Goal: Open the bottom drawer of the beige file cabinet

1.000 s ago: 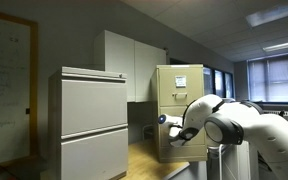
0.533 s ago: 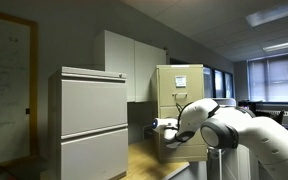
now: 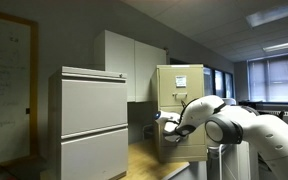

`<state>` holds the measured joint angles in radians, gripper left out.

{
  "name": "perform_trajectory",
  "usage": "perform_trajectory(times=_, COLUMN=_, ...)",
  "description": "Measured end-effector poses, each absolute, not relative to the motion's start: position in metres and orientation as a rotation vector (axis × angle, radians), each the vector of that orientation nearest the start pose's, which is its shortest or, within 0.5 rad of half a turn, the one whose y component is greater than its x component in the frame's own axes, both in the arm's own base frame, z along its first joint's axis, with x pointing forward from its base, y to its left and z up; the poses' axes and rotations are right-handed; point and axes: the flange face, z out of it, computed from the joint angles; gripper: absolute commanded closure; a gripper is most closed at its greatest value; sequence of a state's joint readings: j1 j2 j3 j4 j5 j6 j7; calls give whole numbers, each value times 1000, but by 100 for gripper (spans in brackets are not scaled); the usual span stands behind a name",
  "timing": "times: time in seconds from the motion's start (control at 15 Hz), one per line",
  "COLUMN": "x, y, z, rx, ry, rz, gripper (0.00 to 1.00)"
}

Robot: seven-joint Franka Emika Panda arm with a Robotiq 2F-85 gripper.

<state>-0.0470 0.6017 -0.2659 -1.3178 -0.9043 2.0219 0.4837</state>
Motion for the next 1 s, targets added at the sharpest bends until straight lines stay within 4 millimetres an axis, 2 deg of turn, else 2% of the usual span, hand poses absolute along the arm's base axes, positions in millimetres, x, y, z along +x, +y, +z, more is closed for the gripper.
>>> perform_trajectory(times=0.47, x=693, y=-233, z=443, rx=2230, ry=-419, rz=349, gripper=100)
perform_trajectory(times=1.0, x=685, y=-231, z=439, rx=2205, ry=-370, rz=412, gripper=100)
